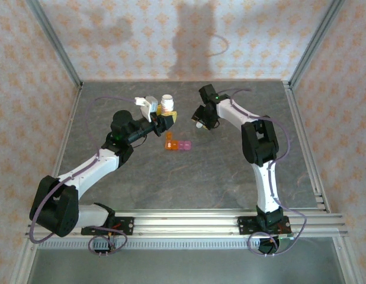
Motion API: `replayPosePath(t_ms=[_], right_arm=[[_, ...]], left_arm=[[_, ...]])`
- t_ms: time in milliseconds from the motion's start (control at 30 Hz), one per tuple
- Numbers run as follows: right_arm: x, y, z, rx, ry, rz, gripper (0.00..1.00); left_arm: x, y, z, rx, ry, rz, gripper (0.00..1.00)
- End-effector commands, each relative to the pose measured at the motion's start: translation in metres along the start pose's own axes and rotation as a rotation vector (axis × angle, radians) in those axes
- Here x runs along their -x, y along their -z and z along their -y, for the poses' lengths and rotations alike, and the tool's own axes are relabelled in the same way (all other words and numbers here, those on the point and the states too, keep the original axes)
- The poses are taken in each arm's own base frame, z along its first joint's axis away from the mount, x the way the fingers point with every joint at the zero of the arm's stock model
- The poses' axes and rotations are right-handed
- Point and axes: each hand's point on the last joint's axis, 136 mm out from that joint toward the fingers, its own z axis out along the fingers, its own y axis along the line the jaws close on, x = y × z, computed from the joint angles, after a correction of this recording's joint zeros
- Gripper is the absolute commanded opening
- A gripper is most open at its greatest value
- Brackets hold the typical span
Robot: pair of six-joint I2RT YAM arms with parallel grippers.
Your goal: Sort the pills into containers
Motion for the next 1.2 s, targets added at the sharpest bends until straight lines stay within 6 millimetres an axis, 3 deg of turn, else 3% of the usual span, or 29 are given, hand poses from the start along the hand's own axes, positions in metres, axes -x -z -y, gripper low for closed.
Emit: replayPosePath(t_ms=[0,300,800,1167], right_arm=[[0.004,-0.001,0.001,-0.034,0.002,0.012,0.49],[0.003,0.003,0.000,-0.003,0.024,0.027,0.18],[-0.020,0.054,-0.034,0.471,0.016,0.129,0.15],[-0.026,0.048,-0.025,0.740,-0.106,0.165,0.15]], left_arm=[[0.012,0.002,-0.002,0.001,-0.026,0.056,0.02],[0.009,-0.001,-0.004,-0.002,-0.016,0.051,0.02],[0.007,-0.004,-0.004,-0.013,-0.009,0.042,0.02],[0.008,-0.003,-0.003,-0.009,-0.004,0.032,0.02]])
